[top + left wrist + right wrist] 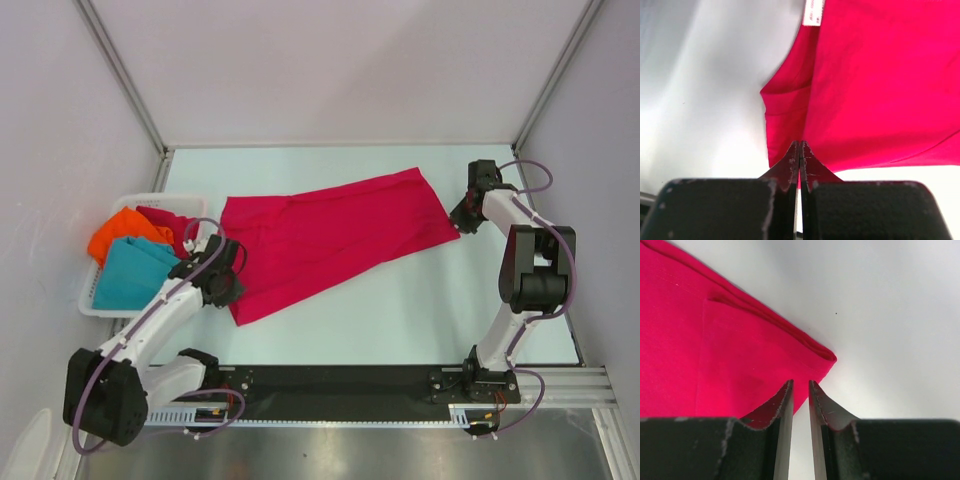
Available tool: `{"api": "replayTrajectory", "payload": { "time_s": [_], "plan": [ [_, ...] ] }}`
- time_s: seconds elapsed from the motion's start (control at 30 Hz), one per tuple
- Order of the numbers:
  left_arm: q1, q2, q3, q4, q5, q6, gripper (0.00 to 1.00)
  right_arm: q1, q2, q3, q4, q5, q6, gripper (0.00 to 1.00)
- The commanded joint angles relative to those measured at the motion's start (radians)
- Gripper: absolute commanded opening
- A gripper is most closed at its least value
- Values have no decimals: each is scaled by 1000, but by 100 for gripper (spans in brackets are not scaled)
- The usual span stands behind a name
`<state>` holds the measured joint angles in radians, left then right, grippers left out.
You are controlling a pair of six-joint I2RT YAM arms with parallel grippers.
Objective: Fold and stack the t-shirts
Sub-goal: Fold the flattened tshirt in 1/3 of the way
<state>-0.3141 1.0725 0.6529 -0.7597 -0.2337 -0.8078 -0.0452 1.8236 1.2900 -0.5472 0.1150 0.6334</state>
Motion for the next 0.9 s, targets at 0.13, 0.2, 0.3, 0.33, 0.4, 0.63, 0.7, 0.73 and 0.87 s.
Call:
{"api": "replayTrajectory", "payload": {
  "time_s": [0.13, 0.2, 0.3, 0.33, 0.4, 0.63, 0.7, 0.73, 0.87],
  "plan": [
    [-5, -106, 37, -145, -49, -80, 0, 2, -27, -1, 23, -3, -5, 24],
    [-5, -132, 33, -153, -52, -99, 0, 2, -29, 0, 24, -3, -1, 24],
    [-5, -146, 43, -184, -70, -125, 0, 2, -27, 3, 21, -6, 0, 24],
    [-5, -151, 45, -199, -78, -132, 0, 4, -29, 3, 21, -6, 2, 23],
    [-5, -158, 44, -197, -82, -137, 0, 5, -29, 6, 21, -5, 2, 23],
    [-5, -108, 47, -170, -29, -94, 21, 7, -24, 8, 15, -3, 5, 24],
    [-5, -109, 45, -164, -21, -91, 37, 7, -20, 6, 15, 0, 5, 24],
    [-5, -109, 45, -162, -21, -88, 41, 7, -17, 6, 15, 3, 5, 24],
    [-5, -111, 47, -159, -15, -83, 47, 7, 2, 12, 18, 5, 2, 24]
  ]
}}
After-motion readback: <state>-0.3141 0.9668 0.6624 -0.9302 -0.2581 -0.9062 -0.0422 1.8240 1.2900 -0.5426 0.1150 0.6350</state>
